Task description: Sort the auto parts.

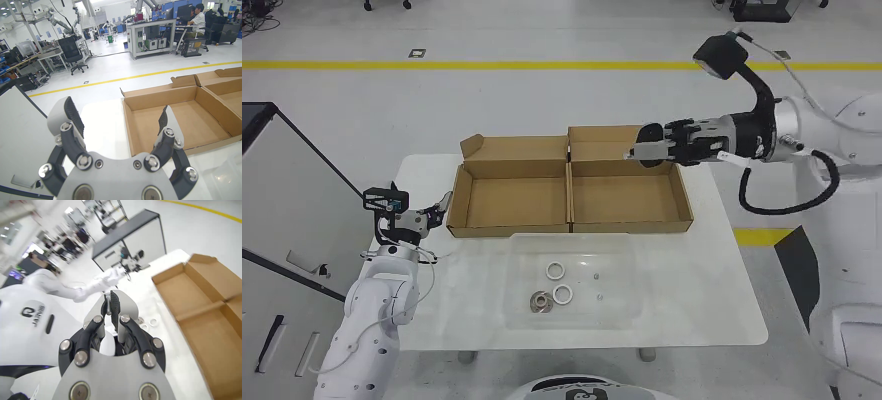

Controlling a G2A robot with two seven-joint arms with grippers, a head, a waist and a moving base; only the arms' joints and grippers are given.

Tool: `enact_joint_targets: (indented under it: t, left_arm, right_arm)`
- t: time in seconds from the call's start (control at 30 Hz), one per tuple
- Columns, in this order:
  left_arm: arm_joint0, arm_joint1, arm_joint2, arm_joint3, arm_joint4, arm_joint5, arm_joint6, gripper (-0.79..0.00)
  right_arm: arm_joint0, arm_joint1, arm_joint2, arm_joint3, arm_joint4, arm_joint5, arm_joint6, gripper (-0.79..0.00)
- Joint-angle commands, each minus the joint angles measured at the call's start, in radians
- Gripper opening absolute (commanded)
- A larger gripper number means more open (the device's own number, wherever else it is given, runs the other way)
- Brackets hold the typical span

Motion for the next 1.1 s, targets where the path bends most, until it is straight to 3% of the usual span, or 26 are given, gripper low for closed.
enact_joint_targets:
  t: [0.0, 0.3, 0.57, 0.77, 1.07]
  left_arm:
    - [0.0, 0.0, 0.0, 0.0, 0.0, 0.0, 0.0, 0.0]
    - [0.0, 0.0, 0.0, 0.0, 0.0, 0.0, 0.0, 0.0]
    - [0.0, 0.0, 0.0, 0.0, 0.0, 0.0, 0.0, 0.0]
    - [0.0, 0.0, 0.0, 0.0, 0.0, 0.0, 0.0, 0.0]
    - [0.0, 0.0, 0.0, 0.0, 0.0, 0.0, 0.0, 0.0]
  right_arm:
    - [0.065, 0.004, -0.058, 0.015, -0.142, -0.019, 0.038, -0.785]
    - [0.298, 0.018, -0.38, 0.183, -0.479, -0.116, 0.038, -0.785]
    - [0.391, 0.01, -0.598, 0.332, -0.602, -0.127, 0.038, -0.785]
    - [0.422, -0.006, -0.686, 0.418, -0.679, -0.125, 0.032, -0.785]
    - [0.391, -0.033, -0.752, 0.557, -0.782, -0.073, -0.103, -0.785]
